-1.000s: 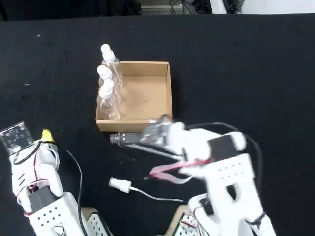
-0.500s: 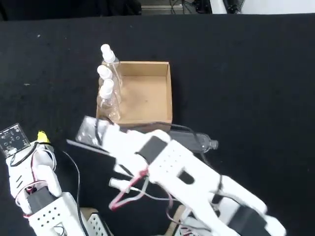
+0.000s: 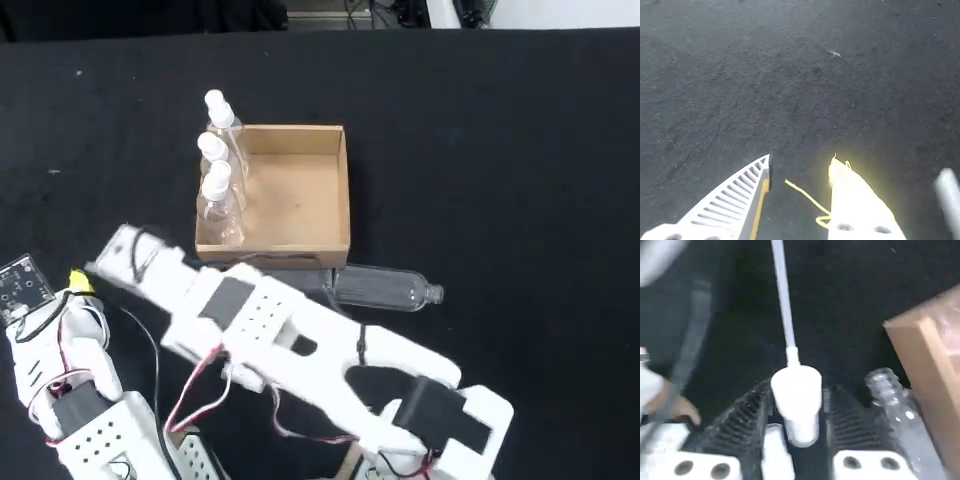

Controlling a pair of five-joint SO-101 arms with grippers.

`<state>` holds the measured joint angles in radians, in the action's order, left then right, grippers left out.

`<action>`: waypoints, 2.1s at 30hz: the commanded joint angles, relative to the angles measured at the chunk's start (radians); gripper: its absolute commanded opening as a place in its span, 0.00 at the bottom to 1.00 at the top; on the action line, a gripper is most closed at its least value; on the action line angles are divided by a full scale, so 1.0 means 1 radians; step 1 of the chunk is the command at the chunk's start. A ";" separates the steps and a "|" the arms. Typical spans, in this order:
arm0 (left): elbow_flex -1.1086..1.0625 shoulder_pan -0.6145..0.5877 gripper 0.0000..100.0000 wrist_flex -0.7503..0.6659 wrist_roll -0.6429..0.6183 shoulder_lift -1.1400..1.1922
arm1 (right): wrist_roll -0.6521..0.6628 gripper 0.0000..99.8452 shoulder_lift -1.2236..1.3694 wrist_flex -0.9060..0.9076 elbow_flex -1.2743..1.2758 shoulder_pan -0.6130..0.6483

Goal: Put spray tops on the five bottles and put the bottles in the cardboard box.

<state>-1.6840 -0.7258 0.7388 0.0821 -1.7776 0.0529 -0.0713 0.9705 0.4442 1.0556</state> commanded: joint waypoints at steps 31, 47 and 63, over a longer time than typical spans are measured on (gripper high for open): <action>0.004 -0.010 0.07 -0.025 -0.012 0.002 | 1.034 0.28 -0.435 0.488 0.223 -0.959; 0.002 -0.005 0.07 -0.025 -0.012 0.002 | 1.068 0.36 -0.427 0.044 0.567 -0.911; 0.002 -0.004 0.07 -0.025 -0.012 0.002 | 1.005 0.01 -0.437 -0.003 0.596 -1.188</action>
<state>-1.6840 -0.7258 0.7388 0.0821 -1.7776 1.0764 -0.4641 0.8861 1.1254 -0.0414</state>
